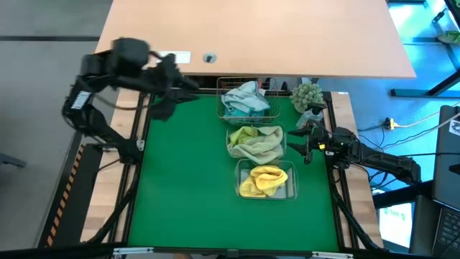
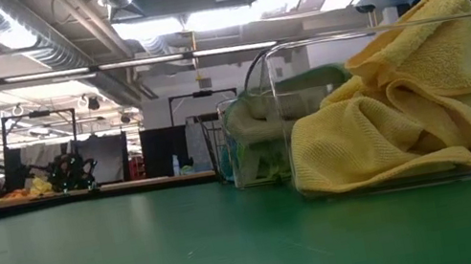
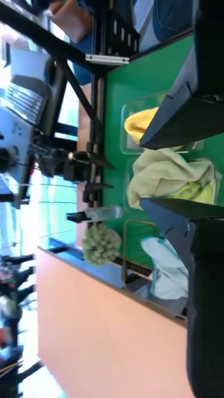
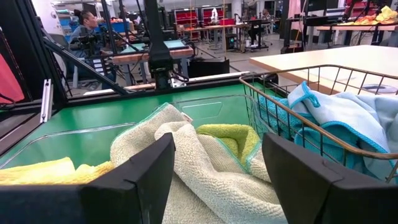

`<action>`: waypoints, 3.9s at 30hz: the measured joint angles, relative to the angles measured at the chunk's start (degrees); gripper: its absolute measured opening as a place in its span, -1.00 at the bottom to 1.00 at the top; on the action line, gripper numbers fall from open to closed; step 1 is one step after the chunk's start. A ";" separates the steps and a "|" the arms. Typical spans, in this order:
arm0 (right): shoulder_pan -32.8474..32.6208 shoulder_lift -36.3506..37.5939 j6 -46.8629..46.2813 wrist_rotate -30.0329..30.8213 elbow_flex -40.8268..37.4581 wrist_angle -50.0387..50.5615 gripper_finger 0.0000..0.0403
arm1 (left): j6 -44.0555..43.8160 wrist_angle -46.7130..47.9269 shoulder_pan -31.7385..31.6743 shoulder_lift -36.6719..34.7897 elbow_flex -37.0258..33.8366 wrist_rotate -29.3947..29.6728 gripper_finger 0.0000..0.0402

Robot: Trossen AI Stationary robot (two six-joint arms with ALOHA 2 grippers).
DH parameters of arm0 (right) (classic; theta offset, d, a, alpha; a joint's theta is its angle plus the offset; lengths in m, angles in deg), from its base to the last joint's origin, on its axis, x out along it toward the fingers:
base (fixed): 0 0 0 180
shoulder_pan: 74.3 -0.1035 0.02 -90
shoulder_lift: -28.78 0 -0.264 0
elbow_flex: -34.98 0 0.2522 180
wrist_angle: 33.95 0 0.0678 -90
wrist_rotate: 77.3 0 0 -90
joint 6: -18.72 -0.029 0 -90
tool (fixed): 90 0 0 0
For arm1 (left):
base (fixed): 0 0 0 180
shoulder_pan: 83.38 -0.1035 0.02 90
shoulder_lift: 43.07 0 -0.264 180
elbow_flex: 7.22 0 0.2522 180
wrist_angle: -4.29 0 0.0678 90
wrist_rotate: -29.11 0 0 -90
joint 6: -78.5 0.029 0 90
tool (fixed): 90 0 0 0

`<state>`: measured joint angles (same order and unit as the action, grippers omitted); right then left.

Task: Sort microfiber towel by color & place in baskets
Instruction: Return to Home Position

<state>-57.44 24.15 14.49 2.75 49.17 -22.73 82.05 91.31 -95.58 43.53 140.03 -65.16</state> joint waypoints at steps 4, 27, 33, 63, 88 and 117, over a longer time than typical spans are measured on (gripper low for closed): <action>0.00 -0.01 0.00 -0.03 0.00 0.01 0.20 | -0.56 1.54 3.89 -3.50 -0.01 4.66 -0.34; 0.04 -0.01 -0.02 -0.07 0.00 0.00 0.20 | -0.04 -38.77 9.39 -39.94 -68.93 8.23 -0.34; 0.04 0.00 -0.02 -0.03 0.00 0.00 0.20 | 0.04 -48.67 9.39 -48.94 -82.77 4.69 -0.34; 0.04 0.00 0.00 0.13 0.00 0.03 0.20 | -0.60 -82.78 9.35 -76.67 -133.09 2.92 -0.34; 0.04 0.01 -0.44 0.08 0.00 0.02 0.20 | -1.68 -80.21 9.21 -77.21 -133.07 -5.30 -0.34; -0.02 0.04 -0.37 0.08 -0.01 0.01 0.20 | -1.44 -76.09 9.21 -77.19 -133.07 -1.10 -0.34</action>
<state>-57.46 24.18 14.12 2.83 49.16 -22.72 80.61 15.22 -86.36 -33.66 6.97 -66.25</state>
